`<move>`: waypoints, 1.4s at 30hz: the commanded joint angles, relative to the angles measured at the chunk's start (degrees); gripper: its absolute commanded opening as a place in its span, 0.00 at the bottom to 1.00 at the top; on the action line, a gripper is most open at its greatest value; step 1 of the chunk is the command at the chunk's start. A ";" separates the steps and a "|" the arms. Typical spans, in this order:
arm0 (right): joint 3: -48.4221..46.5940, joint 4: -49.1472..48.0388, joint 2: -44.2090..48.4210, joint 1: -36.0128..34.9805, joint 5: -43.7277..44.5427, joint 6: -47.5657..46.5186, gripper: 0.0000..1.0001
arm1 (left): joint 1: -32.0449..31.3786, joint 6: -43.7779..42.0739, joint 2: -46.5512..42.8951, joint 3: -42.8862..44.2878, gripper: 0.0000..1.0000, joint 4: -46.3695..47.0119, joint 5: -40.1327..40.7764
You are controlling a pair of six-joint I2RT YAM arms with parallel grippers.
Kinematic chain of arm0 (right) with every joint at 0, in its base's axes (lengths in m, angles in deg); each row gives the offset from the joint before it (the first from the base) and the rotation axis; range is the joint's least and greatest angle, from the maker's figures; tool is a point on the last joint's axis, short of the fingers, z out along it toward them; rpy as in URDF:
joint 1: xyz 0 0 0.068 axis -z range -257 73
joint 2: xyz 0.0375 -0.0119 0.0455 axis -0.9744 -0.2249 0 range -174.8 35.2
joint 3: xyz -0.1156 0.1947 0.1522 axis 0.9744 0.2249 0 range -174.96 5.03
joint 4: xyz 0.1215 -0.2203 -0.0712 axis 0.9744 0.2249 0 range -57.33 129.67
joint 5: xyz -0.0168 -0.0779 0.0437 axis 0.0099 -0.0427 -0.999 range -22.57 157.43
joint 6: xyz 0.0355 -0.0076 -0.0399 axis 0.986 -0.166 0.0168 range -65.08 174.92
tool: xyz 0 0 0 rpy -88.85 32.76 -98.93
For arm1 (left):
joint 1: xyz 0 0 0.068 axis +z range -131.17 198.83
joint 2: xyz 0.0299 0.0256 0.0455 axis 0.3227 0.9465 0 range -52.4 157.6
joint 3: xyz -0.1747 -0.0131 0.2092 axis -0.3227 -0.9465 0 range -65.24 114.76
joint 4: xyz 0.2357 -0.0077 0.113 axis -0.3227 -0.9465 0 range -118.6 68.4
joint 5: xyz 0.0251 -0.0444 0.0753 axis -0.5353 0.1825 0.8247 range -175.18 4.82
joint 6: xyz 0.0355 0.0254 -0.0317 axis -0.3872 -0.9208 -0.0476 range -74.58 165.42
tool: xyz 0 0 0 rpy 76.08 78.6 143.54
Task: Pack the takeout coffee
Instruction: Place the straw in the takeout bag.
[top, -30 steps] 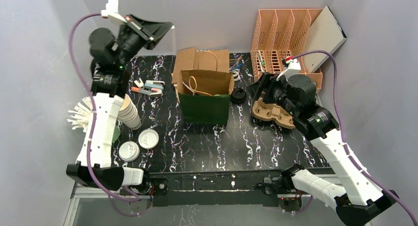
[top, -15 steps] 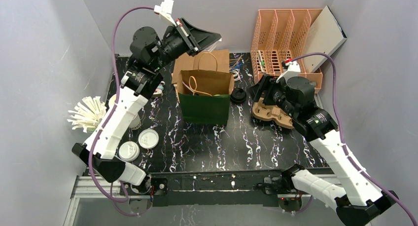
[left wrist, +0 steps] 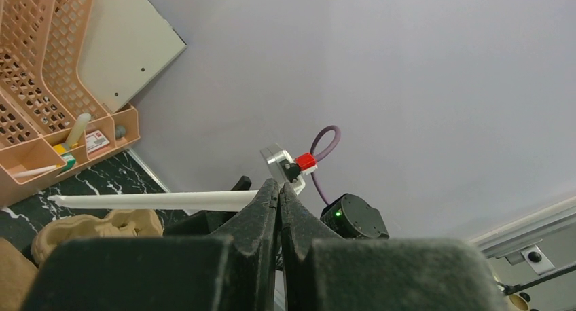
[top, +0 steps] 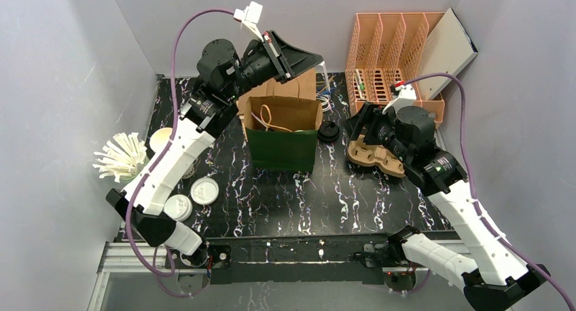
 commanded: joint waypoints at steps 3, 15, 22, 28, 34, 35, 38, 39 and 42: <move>-0.19 -1.82 1.69 -0.23 2.48 -1.02 0.80 | -0.16 -1.69 -5.20 -3.00 0.00 0.54 2.02; -0.68 -1.68 2.02 -0.23 3.33 -1.69 0.80 | -0.11 -7.88 -9.73 -6.10 0.00 -8.46 6.15; -0.72 -1.43 2.32 -0.27 3.58 -1.89 0.80 | -0.08 -11.66 -9.52 -6.98 0.00 -14.12 11.79; -0.34 -1.33 2.62 -0.24 4.03 -2.13 0.80 | 0.47 -14.96 -9.23 -5.48 0.00 -21.45 15.54; -0.34 -1.29 2.49 -0.26 3.64 -2.04 0.79 | 1.09 -18.18 -8.50 -6.11 0.02 -25.54 25.54; -0.45 -1.18 2.40 -0.22 3.65 -2.09 0.79 | 1.09 -18.84 -7.72 -5.71 0.02 -26.03 26.86; -0.42 -0.85 2.58 -0.24 4.38 -2.13 0.79 | 1.09 -21.31 -5.80 -5.31 0.23 -26.42 32.56; -0.37 -0.68 2.71 -0.27 4.67 -2.13 0.80 | 1.09 -21.92 -5.48 -5.36 0.40 -25.92 34.64; -0.26 -0.37 3.14 -0.20 6.06 -2.21 0.80 | 1.09 -24.77 -4.61 -5.35 0.73 -24.28 40.33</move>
